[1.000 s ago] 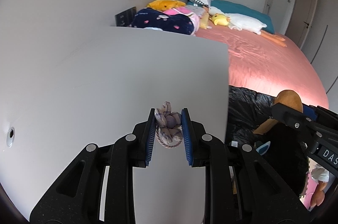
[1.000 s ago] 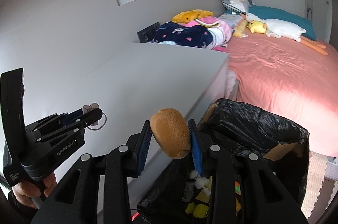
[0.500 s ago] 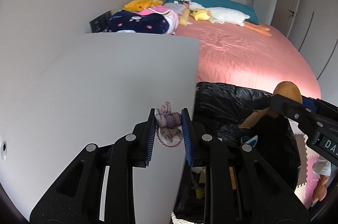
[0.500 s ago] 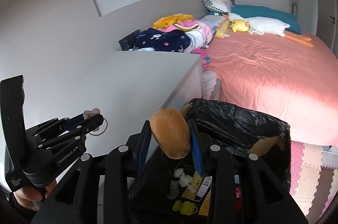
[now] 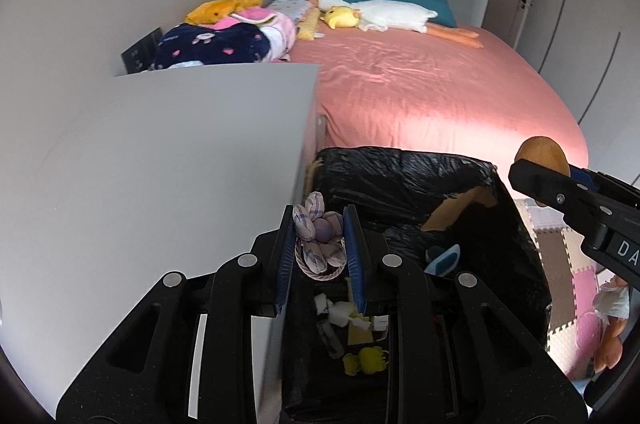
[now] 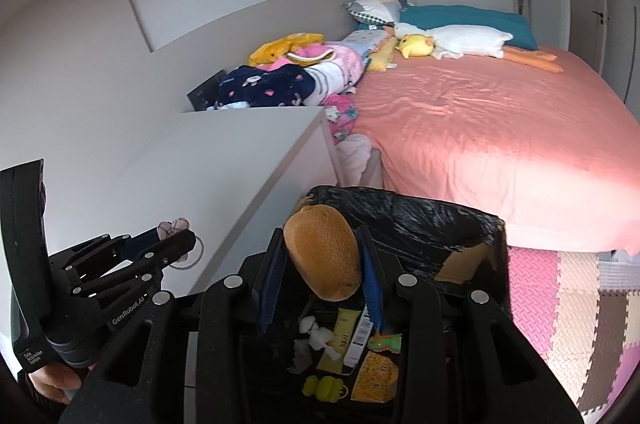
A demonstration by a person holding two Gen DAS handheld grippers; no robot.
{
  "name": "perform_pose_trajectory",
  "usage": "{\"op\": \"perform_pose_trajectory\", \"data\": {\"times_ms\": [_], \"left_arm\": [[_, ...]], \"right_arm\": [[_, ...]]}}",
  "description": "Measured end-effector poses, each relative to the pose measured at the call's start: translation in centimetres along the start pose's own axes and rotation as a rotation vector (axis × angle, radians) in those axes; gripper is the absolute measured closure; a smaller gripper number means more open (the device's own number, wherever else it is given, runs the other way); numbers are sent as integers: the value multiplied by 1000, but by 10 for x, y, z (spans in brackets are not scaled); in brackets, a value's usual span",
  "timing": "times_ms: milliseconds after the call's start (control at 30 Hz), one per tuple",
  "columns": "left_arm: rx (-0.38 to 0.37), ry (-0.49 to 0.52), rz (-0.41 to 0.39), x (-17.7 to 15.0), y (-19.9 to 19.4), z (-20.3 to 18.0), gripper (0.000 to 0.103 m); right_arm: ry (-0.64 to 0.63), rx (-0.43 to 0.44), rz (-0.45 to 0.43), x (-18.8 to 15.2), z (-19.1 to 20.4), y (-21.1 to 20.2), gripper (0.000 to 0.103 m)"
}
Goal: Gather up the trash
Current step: 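Carry the flower plush and tan toy over the trash bag, then open both grippers to drop the flower plush and tan toy into the bag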
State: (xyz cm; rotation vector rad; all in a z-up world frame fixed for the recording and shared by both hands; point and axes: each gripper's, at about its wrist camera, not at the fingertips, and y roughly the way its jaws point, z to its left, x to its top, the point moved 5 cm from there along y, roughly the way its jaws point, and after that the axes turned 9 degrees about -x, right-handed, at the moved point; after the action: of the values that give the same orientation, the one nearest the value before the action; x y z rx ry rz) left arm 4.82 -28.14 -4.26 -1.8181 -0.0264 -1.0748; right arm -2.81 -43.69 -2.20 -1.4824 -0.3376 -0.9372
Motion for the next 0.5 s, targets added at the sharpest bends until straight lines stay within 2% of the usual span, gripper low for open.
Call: {"op": "perform_pose_trajectory", "data": {"times_ms": [133, 500], "left_arm": [[-26, 26, 7, 2, 5, -14, 79], [-86, 72, 32, 2, 19, -39, 79]], "right_arm": [[23, -43, -8, -2, -14, -3, 66], [72, -91, -8, -6, -44, -8, 66]]}}
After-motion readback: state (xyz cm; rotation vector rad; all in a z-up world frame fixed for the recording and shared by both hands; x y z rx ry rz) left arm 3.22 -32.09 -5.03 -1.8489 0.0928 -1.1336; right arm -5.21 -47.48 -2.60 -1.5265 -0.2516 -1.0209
